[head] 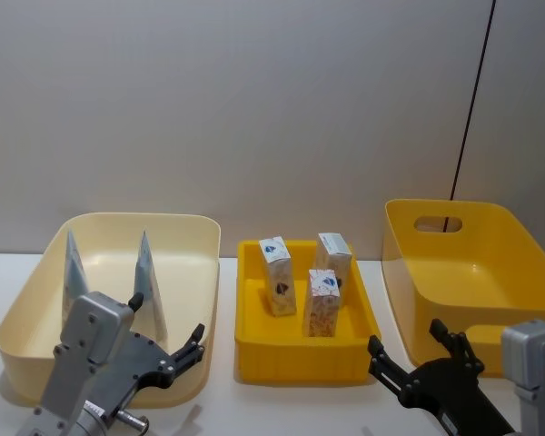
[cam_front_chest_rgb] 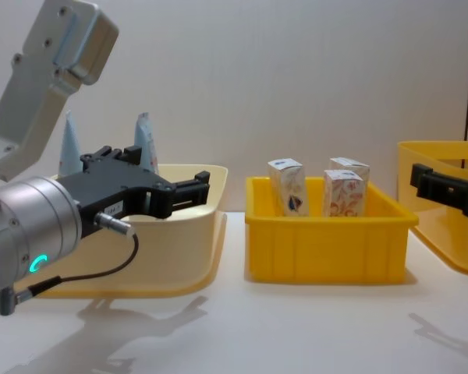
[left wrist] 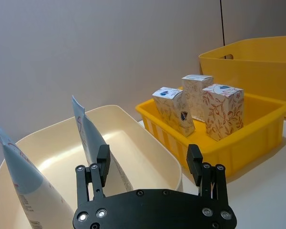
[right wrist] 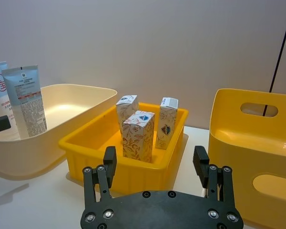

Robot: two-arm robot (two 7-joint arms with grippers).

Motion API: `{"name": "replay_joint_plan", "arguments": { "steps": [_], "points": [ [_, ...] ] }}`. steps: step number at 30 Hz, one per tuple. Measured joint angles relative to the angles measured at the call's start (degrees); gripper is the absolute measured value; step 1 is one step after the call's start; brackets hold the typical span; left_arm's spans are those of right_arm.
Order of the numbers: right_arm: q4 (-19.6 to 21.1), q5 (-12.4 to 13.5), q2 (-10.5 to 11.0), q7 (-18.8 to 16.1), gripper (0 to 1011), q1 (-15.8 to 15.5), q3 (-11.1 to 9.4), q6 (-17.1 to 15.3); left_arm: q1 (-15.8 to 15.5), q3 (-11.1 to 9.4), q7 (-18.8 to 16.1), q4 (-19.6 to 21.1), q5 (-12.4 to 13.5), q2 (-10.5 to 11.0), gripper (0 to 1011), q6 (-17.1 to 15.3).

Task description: Bimanual collaborative sorting of washing and personal care products

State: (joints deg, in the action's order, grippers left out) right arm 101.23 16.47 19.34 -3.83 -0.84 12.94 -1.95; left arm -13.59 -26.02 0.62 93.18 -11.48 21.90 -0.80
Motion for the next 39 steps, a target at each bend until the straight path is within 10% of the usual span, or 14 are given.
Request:
{"name": "replay_joint_plan", "arguments": {
  "steps": [39],
  "points": [
    [0.0, 0.0, 0.0, 0.0, 1001, 0.0, 0.0, 0.0, -0.34, 1.65, 1.96, -0.53, -1.69, 0.57, 1002, 0.19]
  ]
}}
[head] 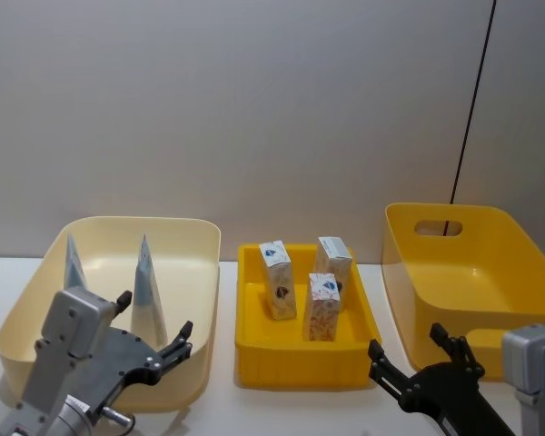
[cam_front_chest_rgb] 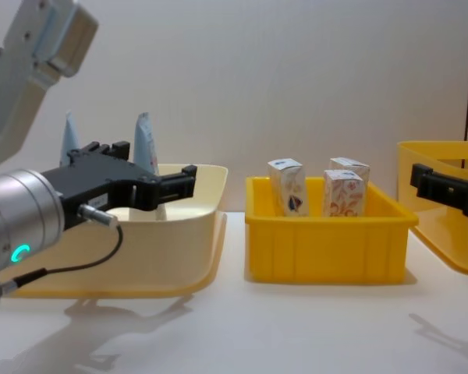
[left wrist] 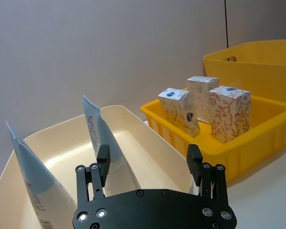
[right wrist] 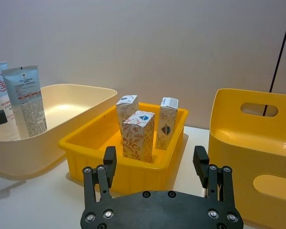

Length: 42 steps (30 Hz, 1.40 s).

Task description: Bimanual collaborative sorting of washing and personal care products

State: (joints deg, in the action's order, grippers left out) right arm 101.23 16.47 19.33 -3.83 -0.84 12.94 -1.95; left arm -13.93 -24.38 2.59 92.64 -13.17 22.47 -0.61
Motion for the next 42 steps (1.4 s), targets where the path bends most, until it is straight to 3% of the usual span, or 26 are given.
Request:
{"name": "replay_joint_plan", "arguments": {
  "steps": [23, 42],
  "points": [
    [0.0, 0.0, 0.0, 0.0, 1001, 0.0, 0.0, 0.0, -2.69, 4.11, 6.56, -4.67, -6.93, -0.66, 1001, -0.36],
    [0.0, 0.0, 0.0, 0.0, 1001, 0.0, 0.0, 0.0, -7.76, 4.13, 9.4, -12.08, -6.95, -2.53, 1002, -1.45]
  ]
}}
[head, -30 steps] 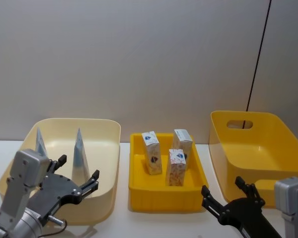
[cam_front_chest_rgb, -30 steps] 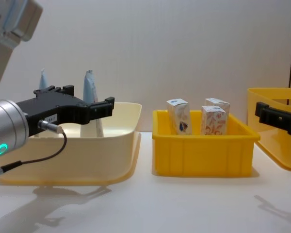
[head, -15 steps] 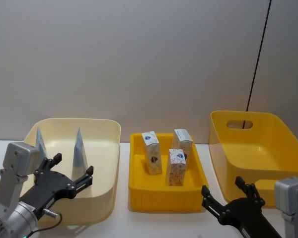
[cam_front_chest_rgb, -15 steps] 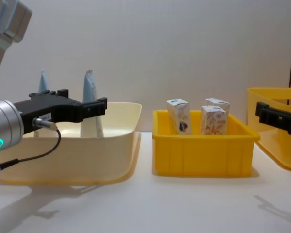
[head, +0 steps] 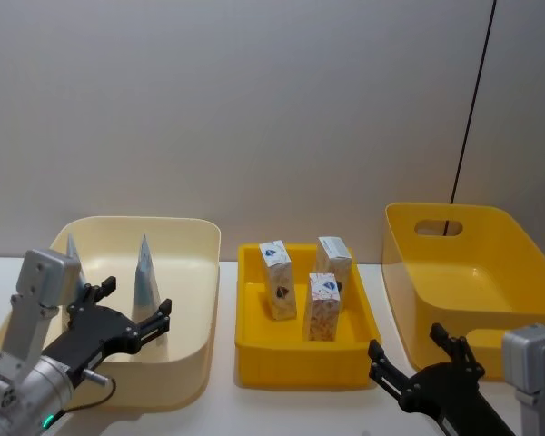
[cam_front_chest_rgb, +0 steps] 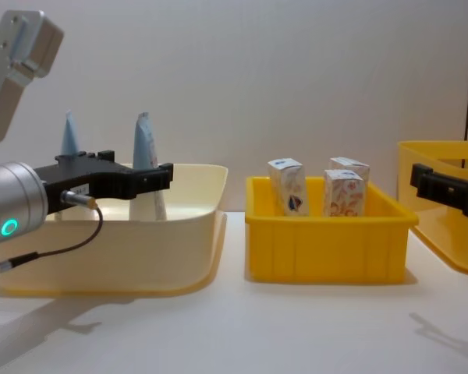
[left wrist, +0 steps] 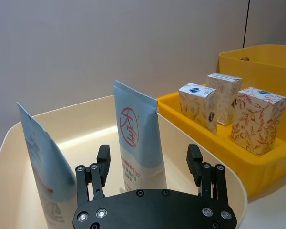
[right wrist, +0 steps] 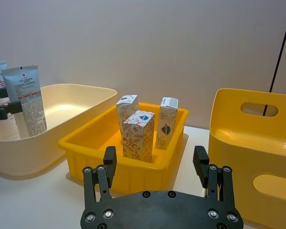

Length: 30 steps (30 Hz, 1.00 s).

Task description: Bimanual collaborative sorting of washing and personal care products

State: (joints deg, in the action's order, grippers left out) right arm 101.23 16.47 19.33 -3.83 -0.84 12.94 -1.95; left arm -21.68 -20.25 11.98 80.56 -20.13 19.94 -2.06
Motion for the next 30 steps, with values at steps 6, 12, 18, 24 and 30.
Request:
{"name": "replay_joint_plan", "arguments": {
  "steps": [6, 12, 18, 24, 30],
  "points": [
    [0.0, 0.0, 0.0, 0.0, 1001, 0.0, 0.0, 0.0, -2.69, -0.58, 1.15, -3.81, 0.6, -1.21, 1002, 0.46],
    [0.0, 0.0, 0.0, 0.0, 1001, 0.0, 0.0, 0.0, -5.19, -1.02, 1.57, -7.46, 1.38, -2.49, 996, 0.82],
    [0.0, 0.0, 0.0, 0.0, 1001, 0.0, 0.0, 0.0, -6.69, -1.3, 1.82, -9.68, 1.88, -3.32, 885, 1.0],
    [0.0, 0.0, 0.0, 0.0, 1001, 0.0, 0.0, 0.0, -7.76, -1.47, 1.97, -11.18, 2.22, -3.84, 699, 1.19],
    [0.0, 0.0, 0.0, 0.0, 1001, 0.0, -0.01, 0.0, -8.15, -1.52, 2.06, -11.79, 2.37, -4.05, 528, 1.26]
  ]
}}
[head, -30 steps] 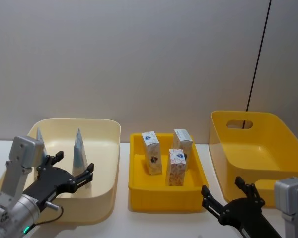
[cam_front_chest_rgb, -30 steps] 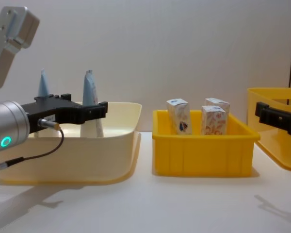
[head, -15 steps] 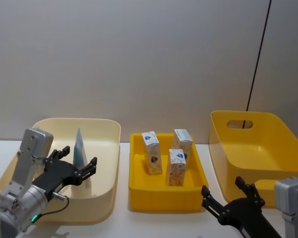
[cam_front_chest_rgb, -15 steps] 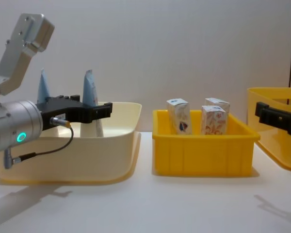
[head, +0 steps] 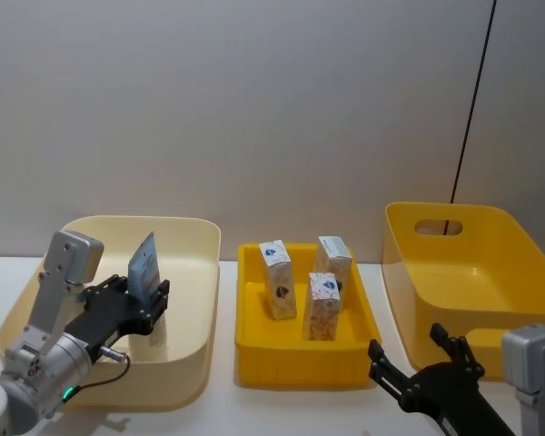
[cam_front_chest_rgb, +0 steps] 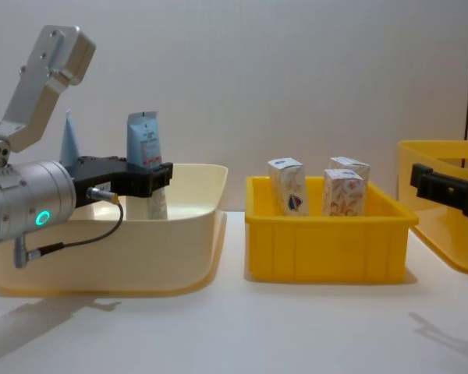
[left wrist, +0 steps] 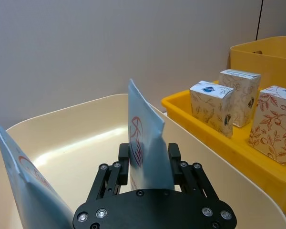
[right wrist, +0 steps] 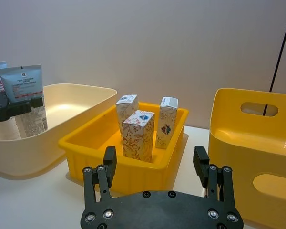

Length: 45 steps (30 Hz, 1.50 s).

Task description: Bimanual collaborative sorting of washing and personal care products

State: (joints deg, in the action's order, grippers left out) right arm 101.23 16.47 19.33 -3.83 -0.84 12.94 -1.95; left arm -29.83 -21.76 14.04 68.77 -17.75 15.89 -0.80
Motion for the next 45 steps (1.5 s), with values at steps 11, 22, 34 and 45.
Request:
{"name": "replay_joint_plan", "arguments": {
  "steps": [11, 22, 34, 45],
  "points": [
    [0.0, 0.0, 0.0, 0.0, 1001, 0.0, 0.0, 0.0, 0.7, 0.55, 1.61, 0.89, -0.07, 0.36, 282, 2.52],
    [0.0, 0.0, 0.0, 0.0, 1001, 0.0, 0.0, 0.0, 1.14, 1.58, 6.64, 2.34, -1.75, 0.99, 251, 8.93],
    [0.0, 0.0, 0.0, 0.0, 1001, 0.0, 0.0, 0.0, 0.56, 2.22, 14.84, 3.36, -5.93, 1.09, 250, 14.86],
    [0.0, 0.0, 0.0, 0.0, 1001, 0.0, 0.0, 0.0, -0.66, 1.68, 23.7, 3.61, -11.67, 0.68, 249, 17.44]
  ]
}}
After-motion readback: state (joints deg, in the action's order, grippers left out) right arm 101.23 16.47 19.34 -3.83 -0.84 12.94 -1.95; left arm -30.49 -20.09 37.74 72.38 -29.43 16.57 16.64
